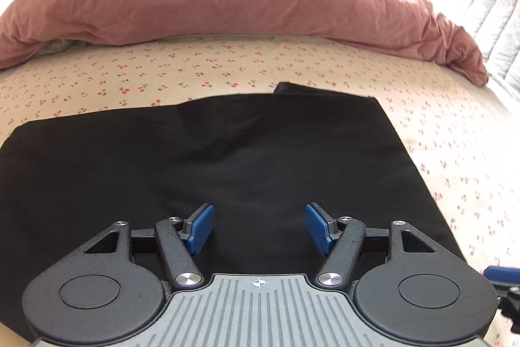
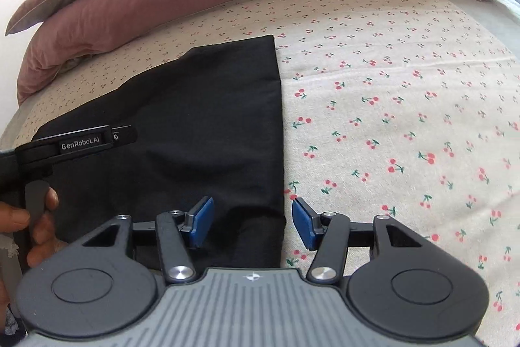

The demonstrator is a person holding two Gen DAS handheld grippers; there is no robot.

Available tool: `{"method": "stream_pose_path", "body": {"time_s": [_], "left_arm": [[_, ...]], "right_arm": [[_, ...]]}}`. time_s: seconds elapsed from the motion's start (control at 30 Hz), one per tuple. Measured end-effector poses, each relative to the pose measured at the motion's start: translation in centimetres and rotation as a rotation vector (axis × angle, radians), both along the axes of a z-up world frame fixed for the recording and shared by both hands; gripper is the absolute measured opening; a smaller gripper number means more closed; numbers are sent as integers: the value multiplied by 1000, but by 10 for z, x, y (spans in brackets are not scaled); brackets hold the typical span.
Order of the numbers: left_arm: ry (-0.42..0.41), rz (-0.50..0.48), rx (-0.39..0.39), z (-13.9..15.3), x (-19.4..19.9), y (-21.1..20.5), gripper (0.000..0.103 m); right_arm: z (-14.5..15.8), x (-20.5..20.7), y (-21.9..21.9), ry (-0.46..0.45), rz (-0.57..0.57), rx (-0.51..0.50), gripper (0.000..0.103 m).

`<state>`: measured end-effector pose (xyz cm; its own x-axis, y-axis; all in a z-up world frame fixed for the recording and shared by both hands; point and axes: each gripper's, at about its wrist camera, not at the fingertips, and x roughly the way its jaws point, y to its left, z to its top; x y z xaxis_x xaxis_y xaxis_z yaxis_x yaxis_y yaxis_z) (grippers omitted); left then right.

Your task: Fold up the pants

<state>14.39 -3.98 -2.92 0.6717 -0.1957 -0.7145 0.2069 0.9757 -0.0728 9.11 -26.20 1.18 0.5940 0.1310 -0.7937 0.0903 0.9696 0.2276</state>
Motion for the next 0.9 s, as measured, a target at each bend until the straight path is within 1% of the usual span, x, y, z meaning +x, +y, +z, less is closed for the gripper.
{"method": "stream_pose_path", "body": {"time_s": [0.07,0.2,0.3,0.37,0.43,0.47,0.53,0.6,0.67,0.7,0.77,0.83,0.9], "left_arm": [[15,-9,54,-6,-5,-7,63],[-10,-15,116,-10,-14,-14,63],[12,-3,121,-5,-25,-16,63],[16,-22,109,-2,-38,-15,64],[18,-30,138,-4,-50,-16,65],[27,-17,143,-7,-54,-14,67],[41,9,113,-11,-61,-8,69],[48,-4,122,-9,-65,-8,69],[76,-13,90,-6,-66,-5,70],[91,-17,68,-5,-66,-3,73],[113,-27,36,-4,-66,-2,75],[117,-39,37,-5,-68,-4,77],[127,-49,24,-6,-68,-5,82]], "right_arm": [[-2,-8,-4,13,-14,-22,50],[-2,-20,-4,24,-4,-50,50],[-1,-26,-7,25,2,-52,50],[-2,-27,-9,30,-2,-48,50],[-2,-26,-11,37,-6,-46,52],[-2,-26,-11,37,-8,-43,54],[0,-27,-12,33,-7,-27,54],[0,-27,-13,30,-5,8,54],[-4,-26,-14,40,-15,45,54],[-6,-25,-14,45,-22,58,54],[-11,-25,-16,61,-34,90,54],[-12,-25,-16,60,-38,102,54],[-11,-26,-18,44,-48,128,54]]}}
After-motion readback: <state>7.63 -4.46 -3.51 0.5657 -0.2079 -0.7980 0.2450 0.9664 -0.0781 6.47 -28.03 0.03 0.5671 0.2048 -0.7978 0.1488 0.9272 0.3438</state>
